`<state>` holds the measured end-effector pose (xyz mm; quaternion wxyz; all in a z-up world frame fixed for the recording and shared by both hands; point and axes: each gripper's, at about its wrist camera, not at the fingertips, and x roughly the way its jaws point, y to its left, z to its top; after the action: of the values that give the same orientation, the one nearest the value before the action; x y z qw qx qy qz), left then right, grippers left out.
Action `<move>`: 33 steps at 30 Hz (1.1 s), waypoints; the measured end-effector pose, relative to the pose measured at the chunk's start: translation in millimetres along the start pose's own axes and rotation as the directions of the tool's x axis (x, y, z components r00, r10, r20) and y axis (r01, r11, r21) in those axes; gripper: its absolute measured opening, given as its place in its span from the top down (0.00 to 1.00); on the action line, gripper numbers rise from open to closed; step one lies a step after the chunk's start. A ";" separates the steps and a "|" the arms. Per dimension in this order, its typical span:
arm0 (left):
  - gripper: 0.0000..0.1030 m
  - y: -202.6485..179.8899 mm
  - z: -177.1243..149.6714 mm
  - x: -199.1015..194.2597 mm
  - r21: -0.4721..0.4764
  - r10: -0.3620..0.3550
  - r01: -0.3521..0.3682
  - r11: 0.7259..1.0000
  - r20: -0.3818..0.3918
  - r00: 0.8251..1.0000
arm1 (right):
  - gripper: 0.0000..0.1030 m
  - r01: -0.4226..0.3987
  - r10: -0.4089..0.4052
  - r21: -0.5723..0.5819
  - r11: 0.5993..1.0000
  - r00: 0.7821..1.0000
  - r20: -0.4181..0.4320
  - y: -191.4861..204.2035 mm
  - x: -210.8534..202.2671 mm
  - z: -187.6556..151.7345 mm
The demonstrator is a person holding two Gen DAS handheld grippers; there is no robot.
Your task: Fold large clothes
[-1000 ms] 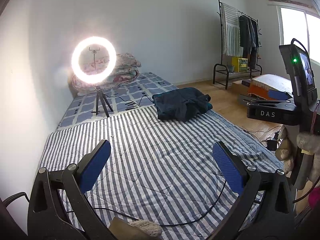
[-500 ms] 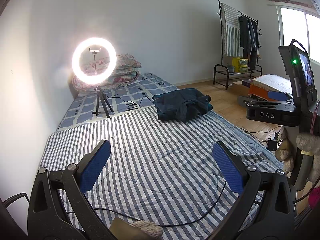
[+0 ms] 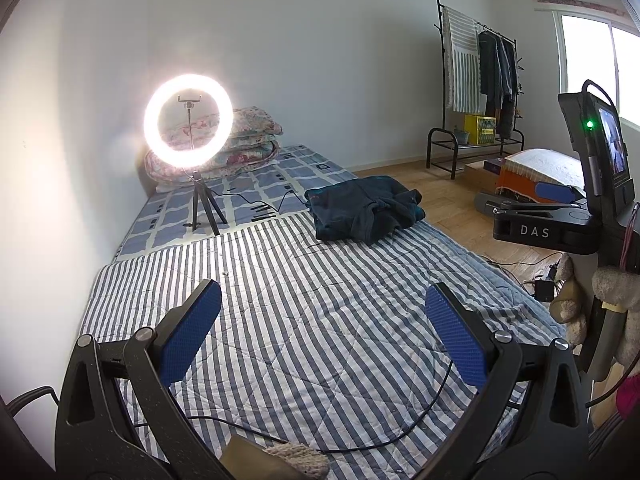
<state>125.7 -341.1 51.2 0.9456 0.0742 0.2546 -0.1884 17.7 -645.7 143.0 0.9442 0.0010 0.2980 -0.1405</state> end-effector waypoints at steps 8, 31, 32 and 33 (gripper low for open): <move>0.00 3.9 3.2 -0.2 -0.005 -0.004 0.004 1.000 -0.004 1.000 | 0.00 -0.001 0.001 -0.001 1.000 1.000 0.000 -0.2 -0.5 -0.2; 0.00 3.6 2.0 0.5 -0.008 0.002 -0.002 1.000 0.001 1.000 | 0.00 -0.001 0.001 -0.005 1.000 1.000 -0.003 0.7 -0.8 0.0; 0.00 4.0 2.3 0.8 -0.008 0.002 -0.002 1.000 0.002 1.000 | 0.00 -0.001 0.001 -0.005 1.000 1.000 -0.003 0.7 -1.0 0.0; 0.00 3.7 2.4 0.5 -0.009 0.003 -0.003 1.000 0.002 1.000 | 0.00 -0.002 0.002 -0.005 1.000 1.000 -0.004 0.6 -0.8 0.1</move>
<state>128.7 -338.5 53.2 0.9465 0.0699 0.2542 -0.1861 17.2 -644.9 143.5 0.9437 -0.0007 0.3001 -0.1390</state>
